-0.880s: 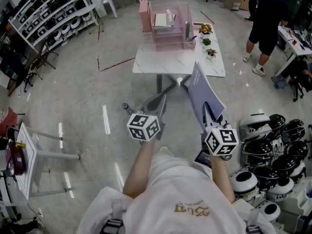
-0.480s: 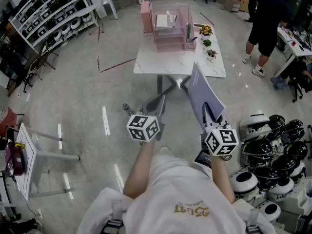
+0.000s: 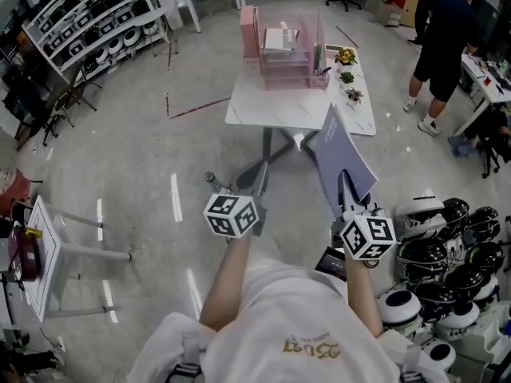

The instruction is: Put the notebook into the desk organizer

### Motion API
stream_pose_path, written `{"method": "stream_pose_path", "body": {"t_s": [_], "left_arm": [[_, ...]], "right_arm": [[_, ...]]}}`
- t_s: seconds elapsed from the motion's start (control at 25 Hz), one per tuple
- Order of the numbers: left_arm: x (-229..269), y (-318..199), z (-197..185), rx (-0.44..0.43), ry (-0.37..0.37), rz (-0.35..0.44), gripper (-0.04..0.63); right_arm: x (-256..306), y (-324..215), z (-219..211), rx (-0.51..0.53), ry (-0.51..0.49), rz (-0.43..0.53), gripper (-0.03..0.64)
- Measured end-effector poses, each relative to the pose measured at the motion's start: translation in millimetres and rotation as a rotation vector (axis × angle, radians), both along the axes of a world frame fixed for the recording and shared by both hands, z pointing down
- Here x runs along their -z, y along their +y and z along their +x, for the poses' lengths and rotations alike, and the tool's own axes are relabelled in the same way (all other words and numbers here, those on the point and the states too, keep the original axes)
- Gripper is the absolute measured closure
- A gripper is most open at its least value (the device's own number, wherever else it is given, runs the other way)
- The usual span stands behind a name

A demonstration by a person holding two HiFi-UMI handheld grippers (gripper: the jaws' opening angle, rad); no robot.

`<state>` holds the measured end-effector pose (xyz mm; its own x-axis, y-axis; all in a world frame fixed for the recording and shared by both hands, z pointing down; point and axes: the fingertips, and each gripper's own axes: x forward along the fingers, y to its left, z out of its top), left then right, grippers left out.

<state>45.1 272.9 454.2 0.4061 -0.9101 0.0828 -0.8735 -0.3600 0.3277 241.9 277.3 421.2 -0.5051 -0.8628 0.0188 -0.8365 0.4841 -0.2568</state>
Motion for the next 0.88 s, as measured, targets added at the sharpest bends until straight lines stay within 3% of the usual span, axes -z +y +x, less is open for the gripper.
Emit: {"method": "stream_pose_path", "body": {"t_s": [0.36, 0.88], "left_arm": [[-18, -61, -49, 0.052, 0.021, -0.022, 0.580], [5, -290, -121, -0.051, 0.045, -0.026, 0.580]], "right_arm": [[3, -71, -36, 0.025, -0.009, 0.020, 0.575], [46, -255, -126, -0.024, -0.011, 0.062, 0.575]]}}
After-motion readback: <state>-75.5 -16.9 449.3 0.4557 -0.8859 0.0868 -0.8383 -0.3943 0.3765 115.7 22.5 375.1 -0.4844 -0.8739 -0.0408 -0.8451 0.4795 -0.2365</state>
